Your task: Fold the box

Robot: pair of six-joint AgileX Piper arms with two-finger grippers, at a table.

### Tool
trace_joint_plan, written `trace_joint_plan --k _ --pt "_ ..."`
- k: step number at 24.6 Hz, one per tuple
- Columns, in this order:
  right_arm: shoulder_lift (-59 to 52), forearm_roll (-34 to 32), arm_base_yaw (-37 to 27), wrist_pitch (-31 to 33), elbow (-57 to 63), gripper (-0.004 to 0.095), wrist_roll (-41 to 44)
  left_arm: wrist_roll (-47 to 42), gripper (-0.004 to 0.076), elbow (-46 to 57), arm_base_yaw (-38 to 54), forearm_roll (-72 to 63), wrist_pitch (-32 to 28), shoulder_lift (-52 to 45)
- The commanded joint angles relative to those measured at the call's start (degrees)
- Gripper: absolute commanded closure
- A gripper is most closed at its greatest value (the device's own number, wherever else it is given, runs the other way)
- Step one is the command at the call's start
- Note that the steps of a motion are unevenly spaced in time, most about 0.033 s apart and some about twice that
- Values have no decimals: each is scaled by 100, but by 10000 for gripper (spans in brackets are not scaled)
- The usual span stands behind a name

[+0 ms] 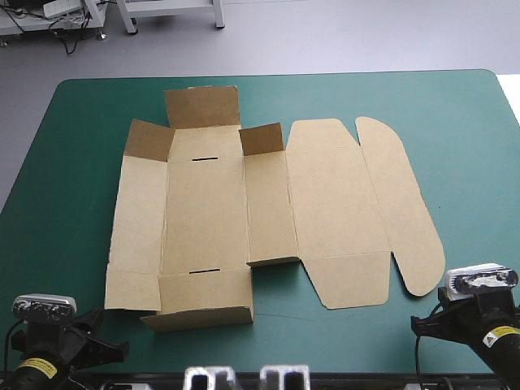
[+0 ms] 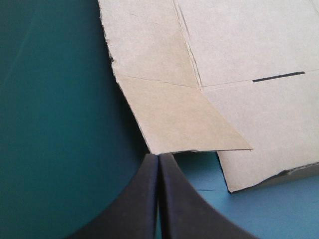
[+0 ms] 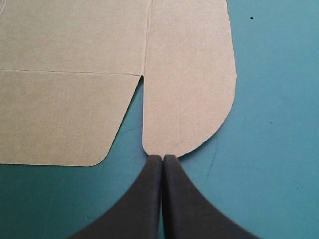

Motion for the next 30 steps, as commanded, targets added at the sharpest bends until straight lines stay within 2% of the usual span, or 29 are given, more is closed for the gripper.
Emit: trace_joint_plan --k 1,17,19,25,29,30 --pt "100 39 21 -347 -146 921 -56 -47 733 -128 -9 -89 -362 80" --pt "100 39 21 -347 -146 921 -56 -21 733 -228 -9 -189 -250 175" --pt "100 39 21 -347 -146 921 -56 -21 733 -622 -9 -196 -117 413" --pt "100 39 21 -347 -146 921 -56 13 733 -2543 -9 -77 -261 1835" --pt "100 39 21 -347 -146 921 -56 11 733 -2915 -9 108 -665 2622" --pt "100 39 21 -347 -146 921 -56 -146 733 -2915 -9 164 -984 2867"
